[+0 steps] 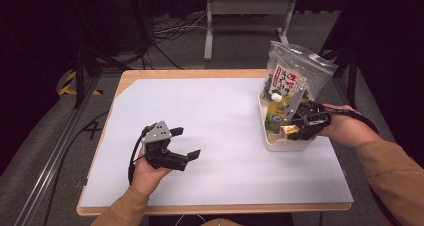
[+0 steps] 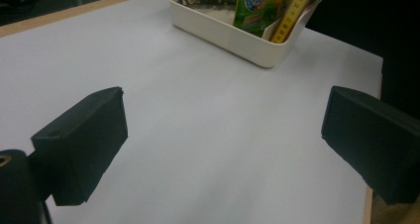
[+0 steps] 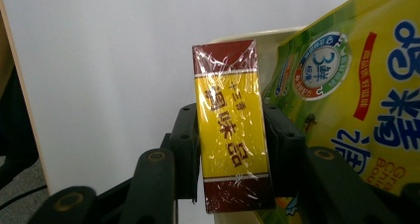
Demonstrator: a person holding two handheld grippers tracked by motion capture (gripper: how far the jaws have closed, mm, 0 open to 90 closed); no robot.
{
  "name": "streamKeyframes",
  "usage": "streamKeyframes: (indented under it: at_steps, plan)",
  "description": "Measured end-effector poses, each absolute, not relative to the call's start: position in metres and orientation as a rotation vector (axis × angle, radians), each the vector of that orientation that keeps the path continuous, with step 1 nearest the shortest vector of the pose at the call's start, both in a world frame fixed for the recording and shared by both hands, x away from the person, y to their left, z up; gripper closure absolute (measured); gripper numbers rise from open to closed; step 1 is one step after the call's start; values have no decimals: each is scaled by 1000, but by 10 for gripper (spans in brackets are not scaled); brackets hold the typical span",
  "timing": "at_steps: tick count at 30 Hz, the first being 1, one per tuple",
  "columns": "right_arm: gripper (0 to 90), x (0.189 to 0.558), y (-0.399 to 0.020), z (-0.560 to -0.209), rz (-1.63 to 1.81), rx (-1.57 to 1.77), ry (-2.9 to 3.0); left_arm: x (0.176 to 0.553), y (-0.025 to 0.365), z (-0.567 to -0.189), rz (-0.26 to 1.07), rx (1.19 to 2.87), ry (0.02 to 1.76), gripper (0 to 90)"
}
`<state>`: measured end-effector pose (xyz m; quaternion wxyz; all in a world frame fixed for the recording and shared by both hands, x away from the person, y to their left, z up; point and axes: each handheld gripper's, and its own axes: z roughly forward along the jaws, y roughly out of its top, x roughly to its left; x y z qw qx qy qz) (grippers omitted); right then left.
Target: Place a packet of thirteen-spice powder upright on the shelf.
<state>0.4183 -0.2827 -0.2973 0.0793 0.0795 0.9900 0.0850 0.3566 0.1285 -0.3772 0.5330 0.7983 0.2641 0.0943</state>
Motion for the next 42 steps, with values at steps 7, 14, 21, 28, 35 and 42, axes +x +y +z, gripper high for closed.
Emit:
streamKeyframes:
  at_steps: [7,14,21,28,35,42]
  plan:
    - [552,418,-284,-303,228,264,2971,356,128,-377,222,1904,632,45]
    - [519,417,-286,-301,268,252,2955,356,128,-377,221,1906,632,45]
    - [455,412,-288,-297,336,273,2920,357,129,-377,226,1910,628,44]
    - [366,399,-293,-287,537,302,2803,350,140,-378,240,1909,650,43]
    - [252,382,-305,-282,688,378,2699,341,157,-377,267,1907,674,43]
    - [206,364,-320,-281,819,465,2619,333,173,-377,287,1914,690,42]
